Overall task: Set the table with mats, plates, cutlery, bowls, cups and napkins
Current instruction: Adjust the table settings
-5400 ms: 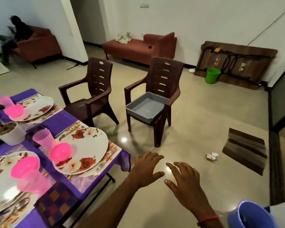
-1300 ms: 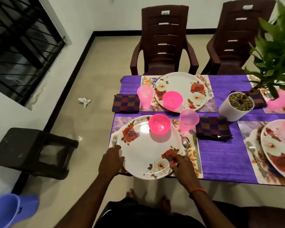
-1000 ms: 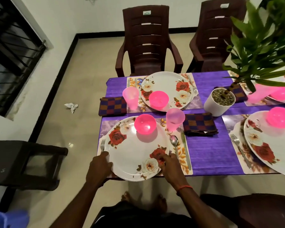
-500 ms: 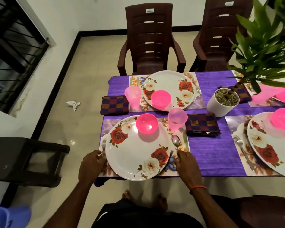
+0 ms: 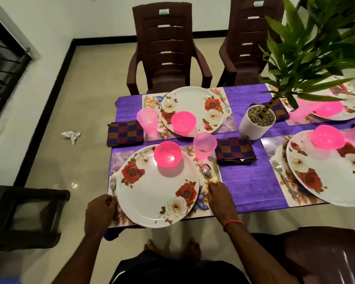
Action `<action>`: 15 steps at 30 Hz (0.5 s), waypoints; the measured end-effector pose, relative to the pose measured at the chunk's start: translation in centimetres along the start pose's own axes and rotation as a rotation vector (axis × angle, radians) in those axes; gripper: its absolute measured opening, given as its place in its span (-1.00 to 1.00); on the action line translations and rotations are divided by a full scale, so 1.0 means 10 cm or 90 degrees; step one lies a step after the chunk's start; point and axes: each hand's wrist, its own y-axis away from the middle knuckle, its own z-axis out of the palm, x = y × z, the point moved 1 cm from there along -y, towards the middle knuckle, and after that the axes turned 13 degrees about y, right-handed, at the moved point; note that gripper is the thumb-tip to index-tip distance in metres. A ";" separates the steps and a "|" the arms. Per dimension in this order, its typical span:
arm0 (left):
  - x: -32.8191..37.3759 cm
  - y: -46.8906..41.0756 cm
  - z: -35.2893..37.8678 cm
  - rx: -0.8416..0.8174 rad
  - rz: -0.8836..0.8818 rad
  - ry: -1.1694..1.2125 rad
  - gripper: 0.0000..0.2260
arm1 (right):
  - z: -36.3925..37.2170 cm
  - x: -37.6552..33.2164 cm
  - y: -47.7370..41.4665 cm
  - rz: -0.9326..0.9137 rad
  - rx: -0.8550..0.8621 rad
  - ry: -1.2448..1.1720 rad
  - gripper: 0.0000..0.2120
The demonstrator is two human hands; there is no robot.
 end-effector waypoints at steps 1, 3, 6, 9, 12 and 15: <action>0.00 -0.01 0.00 -0.003 -0.003 -0.001 -0.88 | -0.01 -0.01 0.00 0.005 0.001 -0.007 -0.81; -0.02 -0.03 0.01 -0.009 -0.005 -0.005 -0.90 | 0.00 -0.03 0.00 0.007 -0.011 -0.021 -0.80; -0.02 -0.03 0.01 -0.011 0.008 -0.011 -0.90 | 0.03 -0.08 0.03 -0.019 -0.044 -0.025 -0.71; 0.00 -0.03 0.00 -0.005 0.013 -0.010 -0.91 | 0.06 -0.10 0.04 -0.031 -0.050 -0.021 -0.63; -0.04 -0.05 0.01 -0.002 0.022 -0.004 -0.91 | 0.02 -0.05 0.04 0.000 -0.008 -0.041 -0.78; -0.06 -0.08 -0.01 0.004 0.035 -0.005 -0.93 | -0.01 0.13 0.04 0.067 0.050 -0.023 -0.74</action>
